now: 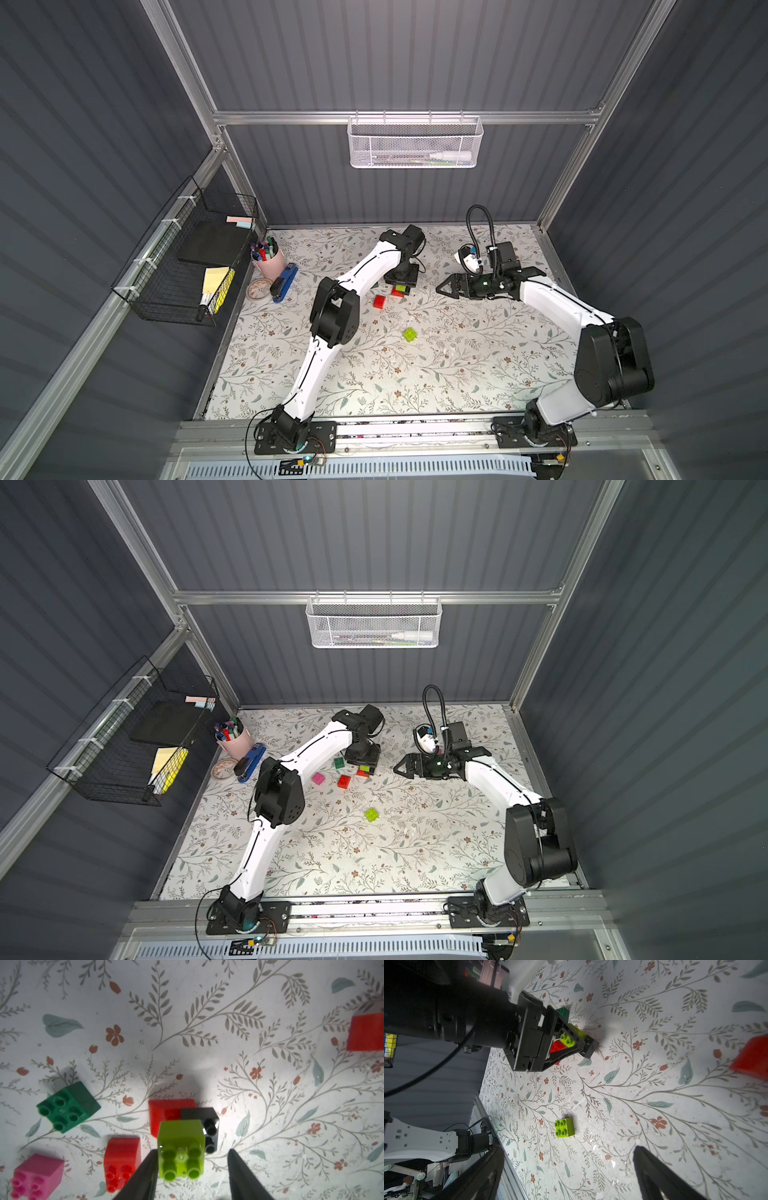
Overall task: Assemble the letter s with lego
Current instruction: Assemble the lego brick with the lego brick, then pick up the lego brick from the center of the board.
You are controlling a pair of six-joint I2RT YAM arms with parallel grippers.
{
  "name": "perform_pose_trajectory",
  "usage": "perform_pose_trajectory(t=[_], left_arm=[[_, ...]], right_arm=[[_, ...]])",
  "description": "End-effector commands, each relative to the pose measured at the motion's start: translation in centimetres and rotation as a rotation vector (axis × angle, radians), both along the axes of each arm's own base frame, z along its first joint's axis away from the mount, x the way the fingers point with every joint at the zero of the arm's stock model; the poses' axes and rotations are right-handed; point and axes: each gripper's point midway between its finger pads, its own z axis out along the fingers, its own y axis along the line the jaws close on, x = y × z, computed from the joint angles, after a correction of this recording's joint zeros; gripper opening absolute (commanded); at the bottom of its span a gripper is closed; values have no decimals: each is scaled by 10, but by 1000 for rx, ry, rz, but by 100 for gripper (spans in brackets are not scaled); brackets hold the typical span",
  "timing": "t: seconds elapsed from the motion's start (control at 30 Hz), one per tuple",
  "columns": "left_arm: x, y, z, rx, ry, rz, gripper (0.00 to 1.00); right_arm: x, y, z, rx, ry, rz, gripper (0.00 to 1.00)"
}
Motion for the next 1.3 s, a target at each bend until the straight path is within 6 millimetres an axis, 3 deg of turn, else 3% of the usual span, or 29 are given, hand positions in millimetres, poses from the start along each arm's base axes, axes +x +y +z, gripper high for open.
perform_pose_trajectory(t=[0.0, 0.2, 0.23, 0.33, 0.53, 0.7, 0.87, 1.07, 1.1, 1.27], left_arm=[[1, 5, 30, -37, -51, 13, 59], [-4, 20, 48, -37, -83, -6, 68], [-6, 23, 51, -43, -85, -8, 74], [-18, 31, 58, -73, -66, -18, 87], [-50, 64, 57, -71, -28, -20, 99], [-68, 100, 54, -99, -25, 15, 100], [-83, 117, 52, -171, -30, 27, 100], [-93, 137, 48, -237, -43, 88, 100], [-102, 141, 39, -234, -18, 97, 100], [-113, 152, 33, -241, -11, 128, 100]], right_arm=[[-1, -1, 15, -5, -35, 14, 99], [-16, 6, 20, -35, -103, 71, 99], [-18, 8, 21, -38, -113, 81, 99], [-26, 13, 20, -57, -135, 110, 99], [-38, 27, 9, -102, -118, 121, 99], [-56, 48, -7, -171, -122, 140, 94], [-76, 72, -31, -278, -156, 171, 88], [-86, 94, -65, -454, -198, 205, 75], [-87, 97, -72, -484, -201, 208, 74], [-84, 105, -98, -614, -186, 206, 66]])
